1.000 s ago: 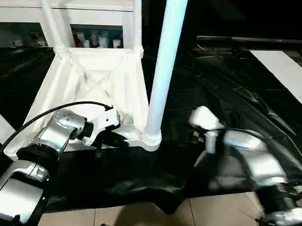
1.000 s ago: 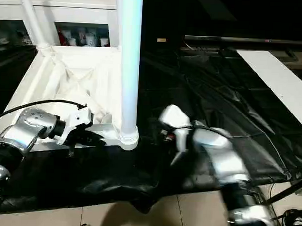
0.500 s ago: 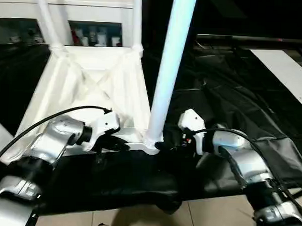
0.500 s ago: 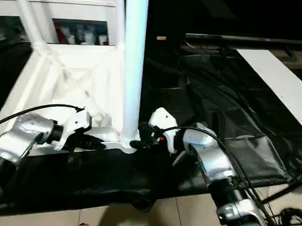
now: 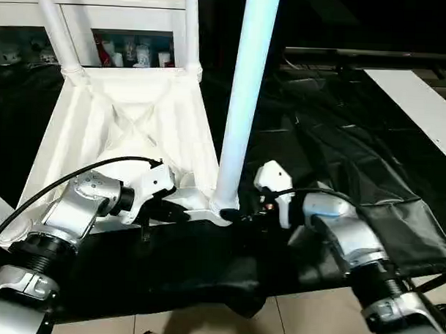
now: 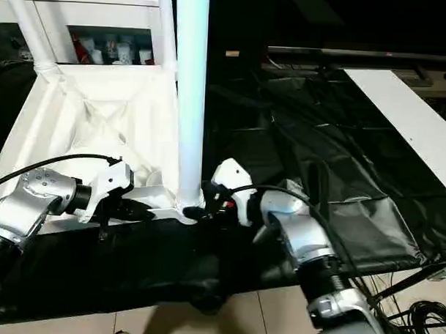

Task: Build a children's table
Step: Rotate leg to tighten

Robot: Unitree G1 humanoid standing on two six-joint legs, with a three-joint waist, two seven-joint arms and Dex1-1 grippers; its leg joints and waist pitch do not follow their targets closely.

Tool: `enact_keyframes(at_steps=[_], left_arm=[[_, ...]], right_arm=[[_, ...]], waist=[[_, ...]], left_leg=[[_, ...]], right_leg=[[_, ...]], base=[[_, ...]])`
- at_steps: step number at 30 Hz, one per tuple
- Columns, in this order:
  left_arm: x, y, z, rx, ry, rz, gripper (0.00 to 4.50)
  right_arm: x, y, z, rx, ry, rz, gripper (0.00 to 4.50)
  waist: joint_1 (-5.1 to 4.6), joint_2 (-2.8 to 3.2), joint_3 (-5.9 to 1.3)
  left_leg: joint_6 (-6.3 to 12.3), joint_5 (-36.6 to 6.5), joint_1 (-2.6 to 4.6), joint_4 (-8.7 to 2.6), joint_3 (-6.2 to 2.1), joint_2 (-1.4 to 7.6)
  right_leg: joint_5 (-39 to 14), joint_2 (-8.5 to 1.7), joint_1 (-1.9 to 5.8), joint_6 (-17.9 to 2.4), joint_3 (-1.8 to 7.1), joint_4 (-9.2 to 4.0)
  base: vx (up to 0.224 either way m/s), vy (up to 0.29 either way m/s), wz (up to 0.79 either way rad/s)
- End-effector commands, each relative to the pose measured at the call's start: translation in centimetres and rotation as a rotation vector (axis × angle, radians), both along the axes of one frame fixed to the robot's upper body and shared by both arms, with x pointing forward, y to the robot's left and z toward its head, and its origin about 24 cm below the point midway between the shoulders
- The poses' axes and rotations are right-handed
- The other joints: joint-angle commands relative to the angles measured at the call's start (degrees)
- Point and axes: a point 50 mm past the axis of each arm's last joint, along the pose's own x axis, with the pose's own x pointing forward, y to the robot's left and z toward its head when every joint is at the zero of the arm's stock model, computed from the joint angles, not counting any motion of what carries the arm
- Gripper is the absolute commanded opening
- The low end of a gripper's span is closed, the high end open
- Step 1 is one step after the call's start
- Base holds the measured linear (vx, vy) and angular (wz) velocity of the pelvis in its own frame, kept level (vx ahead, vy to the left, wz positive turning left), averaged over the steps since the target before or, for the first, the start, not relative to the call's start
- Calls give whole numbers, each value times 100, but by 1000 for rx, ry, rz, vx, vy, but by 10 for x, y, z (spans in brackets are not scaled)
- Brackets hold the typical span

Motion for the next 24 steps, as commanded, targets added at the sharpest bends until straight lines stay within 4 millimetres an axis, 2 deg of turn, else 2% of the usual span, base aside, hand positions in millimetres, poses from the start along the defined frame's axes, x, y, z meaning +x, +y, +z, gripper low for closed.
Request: enact_keyframes(at_steps=[1, 4, 6, 14, 17, 18, 20, 24], left_arm=[[-7, -6, -11, -41, 58, -10, 0], [-6, -6, -11, -37, 56, -7, 0], [-6, -5, -10, -37, 57, -7, 0], [-8, -4, -12, -33, 63, -5, 0], [-6, -4, -14, -33, 53, 33, 0], [-4, -6, -18, -24, 38, 74, 0], [-2, -8, -19, -27, 32, 100, 0], [4, -24, -23, -67, 12, 191, 0]], right_arm=[[3, 2, 4, 2, -15, 7, 294], [4, 2, 3, 4, -9, 5, 291], [4, 2, 3, 9, -5, 4, 273], [4, 3, 0, 17, 6, -2, 269], [7, 2, -3, 22, -1, -92, 269], [12, 0, -7, 18, -9, -197, 269], [15, -1, -10, 17, -8, -264, 269], [20, -2, -22, 15, 34, -459, 268]], waist=[[7, 7, -284], [11, 13, -281], [13, 11, -277], [3, 20, -272], [-11, 19, -264], [-25, 26, -266], [-59, 14, -258], [-112, 9, -262]], left_leg=[[68, -1477, 71, -419, -45, 117], [62, -1499, 73, -420, -44, 117], [65, -1490, 70, -425, -43, 118], [24, -1591, 68, -442, -53, 123], [3, -1648, 68, -445, -51, 121], [-41, -1715, 71, -454, -58, 120], [-101, -1803, 68, -459, -68, 113], [-126, -1851, 72, -451, -70, 100]], right_leg=[[-1556, -283, 232, -1139, 203, -413], [-1590, -290, 231, -1144, 207, -417], [-1588, -289, 233, -1139, 209, -419], [-1735, -292, 227, -1090, 209, -434], [-1843, -299, 212, -1072, 216, -448], [-1982, -301, 216, -1048, 210, -461], [-2211, -306, 210, -984, 209, -486], [-2531, -308, 195, -878, 213, -525]], base=[[0, 0, 0], [0, 0, 0], [0, 0, 0], [0, 0, 0], [0, 0, 0], [0, 0, 0], [0, 0, 0], [0, 0, 0]])
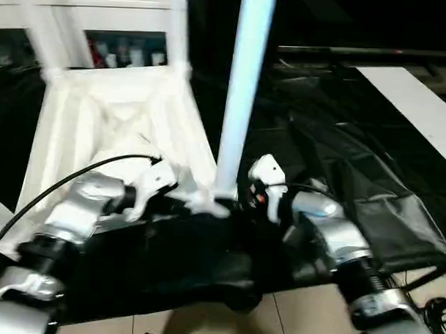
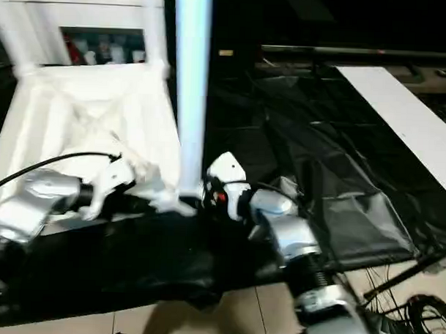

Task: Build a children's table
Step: Rotate leg to tighten

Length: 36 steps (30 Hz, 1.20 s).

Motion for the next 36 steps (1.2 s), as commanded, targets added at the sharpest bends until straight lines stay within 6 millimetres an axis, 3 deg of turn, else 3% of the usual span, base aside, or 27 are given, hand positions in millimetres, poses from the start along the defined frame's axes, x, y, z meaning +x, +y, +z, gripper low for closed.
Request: enact_keyframes(at_steps=[1, 2, 7, 8, 10, 11, 14, 20, 21, 22, 25, 28, 30, 33, 36], left_arm=[[0, -25, -20, -60, 47, 96, 0], [2, -27, -20, -62, 44, 109, 0], [12, -45, -18, -83, 32, 217, 0], [19, -61, -16, -99, 20, 286, 0], [21, -68, -16, -101, 12, 306, 0], [22, -78, -18, -74, -5, 305, 0], [21, -81, -24, -11, -16, 274, 0], [12, -74, -36, 84, 53, 236, 0], [10, -70, -39, 102, 70, 238, 0], [10, -69, -40, 111, 78, 241, 0], [8, -62, -40, 115, 103, 218, 0], [6, -57, -39, 111, 113, 170, 0], [1, -48, -37, 108, 128, 94, 0], [-3, -39, -35, 102, 154, 52, 0], [-15, -23, -28, 97, 184, -79, 0]], right_arm=[[8, -14, -20, -61, 80, -265, 268], [8, -14, -21, -63, 86, -283, 268], [12, -10, -27, -87, 113, -406, 268], [16, -3, -30, -101, 140, -498, 268], [17, 1, -31, -106, 150, -524, 268], [17, 13, -30, -90, 161, -529, 268], [18, 27, -22, 10, 170, -482, 268], [17, 35, -12, 46, 105, -382, 268], [17, 33, -8, 47, 76, -362, 268], [18, 31, -5, 48, 59, -354, 302], [19, 18, 9, 98, 13, -320, 342], [17, 9, 17, 94, -11, -246, 358], [8, -5, 23, 50, -24, -95, 386], [-1, -19, 24, 3, -38, 20, 386], [-16, -46, 25, -78, -44, 172, 386]], waist=[[24, -13, -277], [22, -6, -266], [34, -24, -301], [40, -10, -315], [36, -10, -337], [40, 3, -355], [77, -2, -364], [86, -9, -381], [85, -5, -386], [85, -14, -387], [102, -27, -404], [118, -33, -415], [110, -47, -391], [126, -55, -406], [146, -73, -380]], left_leg=[[-138, -1839, 64, -430, -70, 107], [-154, -1854, 72, -432, -66, 107], [-88, -1747, 36, -424, -64, 84], [-84, -1731, 43, -420, -62, 85], [-117, -1673, 61, -405, -49, 71], [-110, -1631, 50, -398, -47, 69], [-13, -1577, 32, -405, -45, 75], [-86, -1780, 38, -426, -63, 94], [-79, -1777, 38, -423, -59, 93], [-74, -1747, 35, -423, -60, 97], [-1, -1531, 36, -403, -41, 94], [100, -1316, 15, -398, -39, 96], [153, -1312, 9, -402, -39, 95], [195, -1349, 22, -391, -30, 117], [169, -1438, 19, -413, -43, 131]], right_leg=[[-2527, -309, 177, -892, 214, -531], [-2541, -303, 156, -901, 217, -545], [-2222, -284, 194, -859, 202, -524], [-2182, -283, 198, -859, 201, -522], [-2032, -271, 191, -895, 200, -514], [-1906, -266, 208, -896, 200, -501], [-1695, -271, 224, -863, 196, -501], [-1830, -281, 223, -846, 185, -507], [-1795, -276, 223, -850, 186, -503], [-1715, -273, 228, -861, 186, -497], [-1325, -266, 252, -954, 190, -467], [-986, -262, 293, -1042, 184, -432], [-1108, -264, 316, -1048, 179, -454], [-1301, -287, 304, -1037, 190, -467], [-1512, -287, 290, -1025, 184, -479]], base=[[0, 0, 0], [0, 0, 0], [0, 0, 0], [0, 0, 0], [0, 0, 0], [0, 0, 0], [0, 0, 0], [0, 0, 0], [0, 0, 0], [0, 0, 0], [0, 0, 0], [0, 0, 0], [0, 0, 0], [0, 0, 0], [0, 0, 0]])
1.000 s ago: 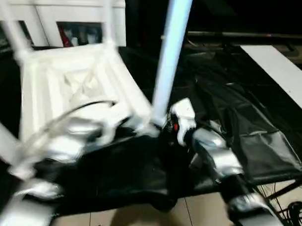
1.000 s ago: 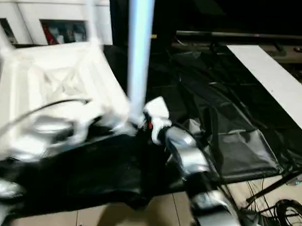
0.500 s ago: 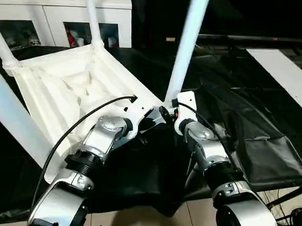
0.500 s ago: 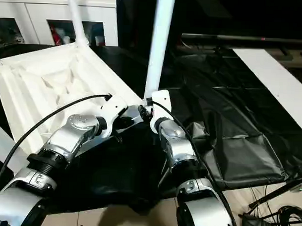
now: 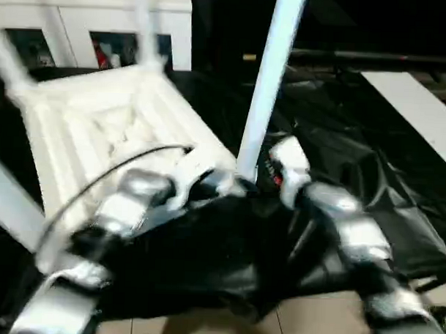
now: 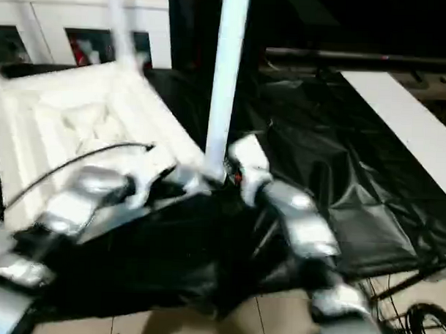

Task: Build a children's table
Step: Rotate leg to tighten

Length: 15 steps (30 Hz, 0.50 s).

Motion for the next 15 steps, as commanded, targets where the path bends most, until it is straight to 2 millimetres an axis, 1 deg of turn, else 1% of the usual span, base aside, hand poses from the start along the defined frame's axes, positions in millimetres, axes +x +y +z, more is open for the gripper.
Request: enact_keyframes(at_steps=[1, 2, 4, 5, 6, 7, 8, 9, 10, 12, 15], left_arm=[[-24, 10, -25, 62, 161, -133, 0], [-24, 10, -25, 62, 161, -133, 0], [-30, 13, -21, 53, 176, -205, 0], [-33, 14, -18, 38, 184, -244, 0], [-33, 14, -18, 38, 184, -244, 0], [-35, 15, -16, 21, 196, -265, 0], [-37, 15, -14, 11, 194, -294, 0], [-37, 16, -13, 12, 197, -296, 0], [-37, 16, -13, 12, 197, -296, 0], [-37, 19, -11, 18, 198, -291, 0], [-38, 21, -10, 19, 200, -295, 0]], right_arm=[[-8, -10, 4, -23, -3, 113, 386], [-8, -10, 4, -23, -3, 113, 386], [-11, -13, 3, -36, 6, 147, 386], [-12, -14, 4, -45, 10, 174, 386], [-12, -14, 4, -45, 10, 174, 386], [-14, -13, 3, -51, 16, 199, 386], [-16, -12, 4, -58, 24, 228, 386], [-17, -10, 4, -66, 31, 245, 386], [-17, -10, 4, -66, 31, 245, 386], [-20, -6, 1, -83, 44, 288, 386], [-22, -5, 0, -90, 52, 319, 386]], waist=[[32, 2, -289], [34, 5, -290], [22, -11, -276], [36, -5, -283], [29, -9, -283], [45, 3, -286], [54, 16, -286], [55, 0, -290], [65, 9, -294], [70, -12, -304], [81, -21, -304]], left_leg=[[175, -1494, 53, -377, -43, 140], [163, -1516, 53, -382, -45, 138], [123, -1620, 59, -384, -37, 128], [118, -1634, 59, -387, -51, 138], [119, -1600, 57, -389, -44, 137], [107, -1571, 92, -381, -34, 143], [107, -1558, 98, -380, -32, 145], [114, -1480, 80, -380, -28, 142], [114, -1447, 83, -382, -29, 144], [146, -1285, 72, -368, -19, 138], [181, -1212, 59, -356, -15, 128]], right_leg=[[-1606, -292, 254, -1007, 206, -440], [-1628, -289, 251, -1021, 203, -435], [-1790, -284, 222, -1014, 204, -455], [-1831, -296, 228, -998, 203, -442], [-1793, -292, 224, -1000, 208, -442], [-1691, -280, 202, -1045, 209, -436], [-1628, -279, 201, -1076, 210, -431], [-1479, -269, 218, -1112, 206, -406], [-1404, -267, 223, -1128, 205, -393], [-1110, -268, 242, -1199, 200, -363], [-1045, -276, 261, -1210, 201, -353]], base=[[0, 0, 0], [0, 0, 0], [0, 0, 0], [0, 0, 0], [0, 0, 0], [0, 0, 0], [0, 0, 0], [0, 0, 0], [0, 0, 0], [0, 0, 0], [0, 0, 0]])
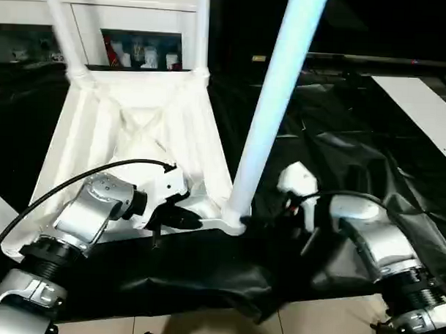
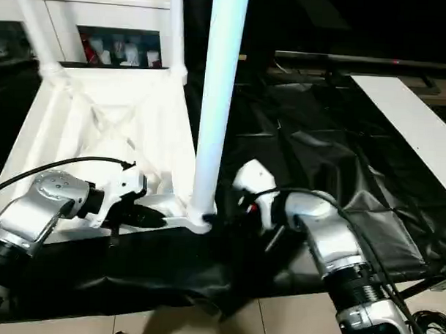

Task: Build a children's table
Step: Rotate leg to tighten

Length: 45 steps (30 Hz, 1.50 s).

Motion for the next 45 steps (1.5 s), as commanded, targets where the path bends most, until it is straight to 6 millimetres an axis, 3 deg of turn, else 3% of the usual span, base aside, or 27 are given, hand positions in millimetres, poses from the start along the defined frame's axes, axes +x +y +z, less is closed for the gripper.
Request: enact_keyframes(at_steps=[1, 5, 9, 13, 17, 28, 31, 32, 34, 37, 39, 41, 45], left_arm=[[-12, -4, -16, 27, 96, -58, 0], [-12, 0, -16, 35, 97, -54, 0], [-12, 1, -15, 35, 97, -48, 0], [-13, 2, -15, 37, 97, -45, 0], [-12, 3, -14, 45, 99, -45, 0], [-10, 5, -17, 60, 88, -21, 0], [3, -6, -21, 27, 38, 118, 0], [5, -10, -22, 21, 31, 148, 0], [11, -23, -27, -2, 35, 219, 0], [16, -33, -30, -10, 36, 270, 0], [24, -45, -33, -7, 33, 353, 0], [29, -54, -34, 0, 27, 406, 0], [37, -67, -37, 47, -18, 439, 0]], right_arm=[[-1, -1, 2, -14, -7, 25, 386], [0, 4, 0, -7, 1, 40, 386], [3, 8, -2, 5, 9, 32, 352], [3, 10, -4, 4, 11, 32, 312], [4, 13, -6, -8, 5, 33, 274], [4, 16, -13, -23, 0, 31, 261], [14, 19, -21, 48, 15, -202, 261], [17, 21, -23, 66, 24, -273, 261], [26, 24, -30, 99, 59, -486, 260], [29, 29, -33, 108, 68, -583, 260], [34, 39, -35, 105, 72, -699, 259], [37, 48, -36, 97, 80, -770, 259], [40, 76, -33, 91, 86, -785, 259]], waist=[[2, 5, -307], [3, 4, -294], [2, 2, -291], [11, 8, -301], [8, 7, -288], [-19, 26, -305], [-27, 31, -287], [-46, 27, -268], [-68, 29, -240], [-128, 30, -241], [-156, 59, -244], [-175, 49, -241], [-186, 73, -251]], left_leg=[[181, -1217, 72, -359, -30, 129], [141, -1288, 72, -368, -38, 130], [113, -1309, 80, -373, -43, 132], [146, -1119, 81, -359, -36, 126], [125, -1227, 77, -363, -35, 120], [90, -1263, 90, -361, -42, 121], [10, -1441, 93, -372, -45, 114], [-50, -1606, 104, -386, -45, 109], [-225, -1989, 118, -418, -101, 97], [-292, -2252, 142, -430, -151, 84], [-278, -2255, 143, -426, -149, 75], [-266, -2389, 175, -421, -146, 60], [-248, -2502, 182, -424, -152, 58]], right_leg=[[-1094, -274, 260, -1196, 200, -343], [-1274, -279, 252, -1154, 200, -356], [-1292, -284, 246, -1176, 197, -356], [-938, -270, 262, -1243, 196, -315], [-1076, -276, 262, -1242, 197, -333], [-1058, -267, 267, -1255, 194, -325], [-1302, -274, 258, -1236, 195, -359], [-1643, -276, 233, -1161, 199, -401], [-2568, -303, 230, -870, 173, -488], [-3207, -320, 194, -568, 147, -572], [-3138, -309, 172, -547, 150, -583], [-3121, -285, 135, -549, 138, -612], [-3053, -277, 120, -523, 135, -624]], base=[[0, 0, 0], [0, 0, 0], [0, 0, 0], [0, 0, 0], [0, 0, 0], [0, 0, 0], [0, 0, 0], [0, 0, 0], [0, 0, 0], [0, 0, 0], [0, 0, 0], [0, 0, 0], [0, 0, 0]])
